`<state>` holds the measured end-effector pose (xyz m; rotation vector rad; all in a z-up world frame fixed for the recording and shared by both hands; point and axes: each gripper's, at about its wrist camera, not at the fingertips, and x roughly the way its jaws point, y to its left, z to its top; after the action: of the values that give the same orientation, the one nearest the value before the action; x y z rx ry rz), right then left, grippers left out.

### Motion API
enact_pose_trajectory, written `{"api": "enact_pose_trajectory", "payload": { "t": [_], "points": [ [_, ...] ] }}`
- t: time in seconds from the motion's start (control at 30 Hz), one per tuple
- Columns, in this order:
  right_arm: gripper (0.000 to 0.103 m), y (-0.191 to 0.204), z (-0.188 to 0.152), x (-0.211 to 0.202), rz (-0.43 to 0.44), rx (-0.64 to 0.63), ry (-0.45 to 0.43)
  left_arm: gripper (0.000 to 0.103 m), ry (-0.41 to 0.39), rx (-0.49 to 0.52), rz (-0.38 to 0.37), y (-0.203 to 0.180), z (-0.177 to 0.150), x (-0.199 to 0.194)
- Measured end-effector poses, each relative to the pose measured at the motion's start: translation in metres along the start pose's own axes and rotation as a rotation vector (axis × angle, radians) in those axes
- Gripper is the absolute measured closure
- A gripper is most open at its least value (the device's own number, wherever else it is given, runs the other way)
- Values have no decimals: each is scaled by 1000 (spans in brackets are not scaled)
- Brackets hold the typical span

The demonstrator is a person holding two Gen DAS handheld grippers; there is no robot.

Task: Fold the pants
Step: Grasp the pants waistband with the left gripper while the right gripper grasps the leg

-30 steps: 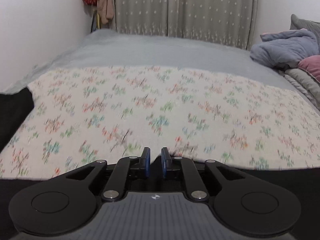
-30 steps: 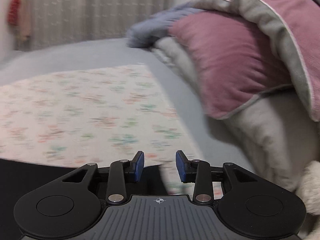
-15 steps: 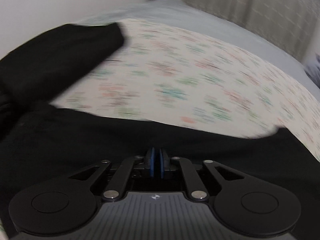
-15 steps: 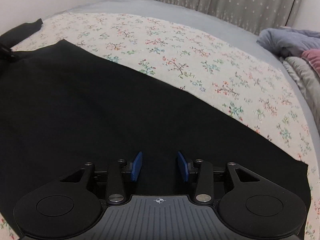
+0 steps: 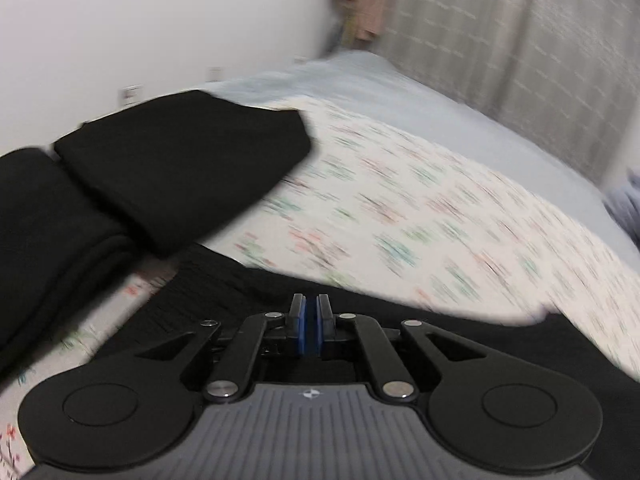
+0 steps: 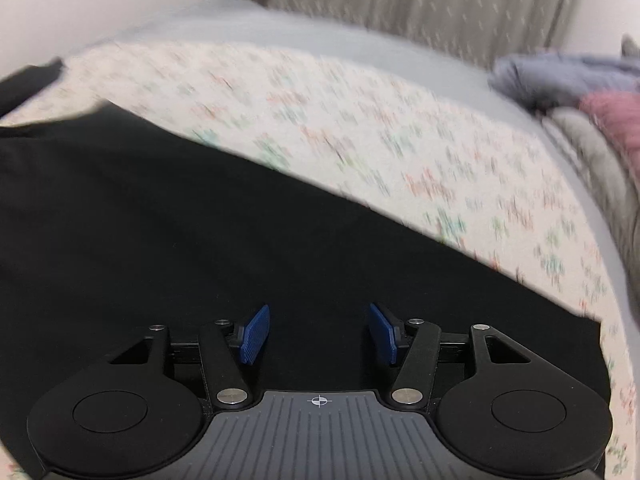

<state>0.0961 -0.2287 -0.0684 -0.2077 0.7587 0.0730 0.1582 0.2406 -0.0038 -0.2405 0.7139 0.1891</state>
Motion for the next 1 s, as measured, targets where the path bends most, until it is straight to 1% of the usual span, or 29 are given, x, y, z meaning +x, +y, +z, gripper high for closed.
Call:
{"api": "enact_pose_trajectory", "payload": {
  "t": [0.07,0.1,0.17,0.23,0.27,0.33,0.37,0.43,0.5,0.6,0.7,0.8,0.87,0.9,0.93,1.0],
  "points": [
    [49,10,1,-24,75,10,-75,91,1,71,-37,-19,-15,-13],
    [49,15,0,-32,113,19,-95,90,9,104,-47,-27,-23,-15],
    [49,28,-3,-41,183,32,-98,90,39,165,-63,-43,-38,-15],
    [49,46,-9,-41,238,8,-65,90,78,223,-48,-54,-53,-8],
    [49,54,-14,-40,246,-18,-50,90,99,246,-24,-57,-60,-4],
    [49,69,-24,-36,232,-80,-7,89,137,267,34,-57,-69,5],
    [49,74,-31,-35,220,-100,9,89,129,269,44,-53,-74,2],
    [48,70,-42,-38,208,-105,14,88,118,288,75,-48,-77,-2],
    [48,59,-48,-44,197,-75,23,88,123,270,97,-40,-77,-3],
    [47,30,-67,-53,145,-21,40,88,135,245,119,-36,-75,-5],
    [47,-13,-85,-62,51,74,66,88,140,245,150,-39,-75,-5],
    [47,-58,-104,-75,-77,175,94,88,137,276,192,-50,-79,-4],
    [47,-87,-118,-85,-175,254,119,88,141,278,210,-53,-80,-5],
    [41,-102,-126,-90,-218,306,134,88,145,269,214,-53,-80,-6],
    [38,-119,-134,-96,-255,368,147,88,151,254,215,-51,-78,-3],
    [38,-144,-150,-106,-338,445,173,89,164,211,210,-47,-73,-1]
  ]
}}
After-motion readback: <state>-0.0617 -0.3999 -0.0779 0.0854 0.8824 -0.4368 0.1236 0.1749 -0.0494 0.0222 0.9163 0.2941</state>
